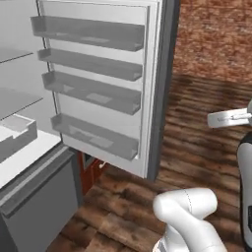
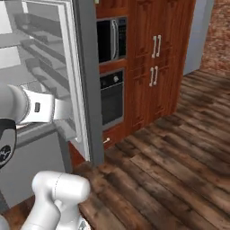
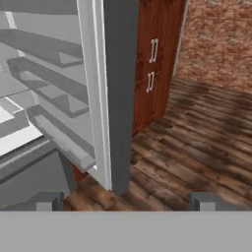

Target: Place the ketchup and mustard from the counter to the top shelf of the fridge. If the existing items in the fridge are on the top shelf, move them to other shelves.

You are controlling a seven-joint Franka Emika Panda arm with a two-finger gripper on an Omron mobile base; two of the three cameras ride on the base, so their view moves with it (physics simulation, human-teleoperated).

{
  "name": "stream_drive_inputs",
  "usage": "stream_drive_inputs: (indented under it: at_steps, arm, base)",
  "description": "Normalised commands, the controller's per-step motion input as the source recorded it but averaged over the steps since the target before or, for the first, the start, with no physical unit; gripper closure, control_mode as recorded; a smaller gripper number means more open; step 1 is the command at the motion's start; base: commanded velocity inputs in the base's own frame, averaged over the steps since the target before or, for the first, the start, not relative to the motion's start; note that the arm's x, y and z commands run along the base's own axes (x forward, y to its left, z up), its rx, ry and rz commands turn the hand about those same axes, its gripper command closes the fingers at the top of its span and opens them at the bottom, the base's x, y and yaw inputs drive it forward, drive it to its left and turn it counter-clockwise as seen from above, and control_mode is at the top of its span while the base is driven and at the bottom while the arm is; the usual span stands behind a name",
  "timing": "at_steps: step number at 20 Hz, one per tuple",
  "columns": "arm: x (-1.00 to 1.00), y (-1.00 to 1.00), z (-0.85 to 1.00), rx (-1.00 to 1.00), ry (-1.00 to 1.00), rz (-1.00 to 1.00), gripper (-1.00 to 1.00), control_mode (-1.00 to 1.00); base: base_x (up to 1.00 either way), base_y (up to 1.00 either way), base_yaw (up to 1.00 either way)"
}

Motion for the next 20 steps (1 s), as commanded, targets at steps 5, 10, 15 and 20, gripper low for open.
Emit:
stream_drive_inputs:
  at_steps: [5, 10, 15, 20]
  arm:
    - [0.00, 0.00, 0.00, 0.00, 0.00, 0.00, -1.00, 1.00]
    - [0.00, 0.00, 0.00, 0.00, 0.00, 0.00, -1.00, 1.00]
    - [0.00, 0.00, 0.00, 0.00, 0.00, 0.00, -1.00, 1.00]
    - [0.00, 0.00, 0.00, 0.00, 0.00, 0.00, -1.00, 1.00]
  base:
    - [0.08, -0.06, -0.82]
    - [0.47, -0.07, -0.67]
    - [0.84, -0.14, -0.35]
    - [0.17, -0.85, -0.27]
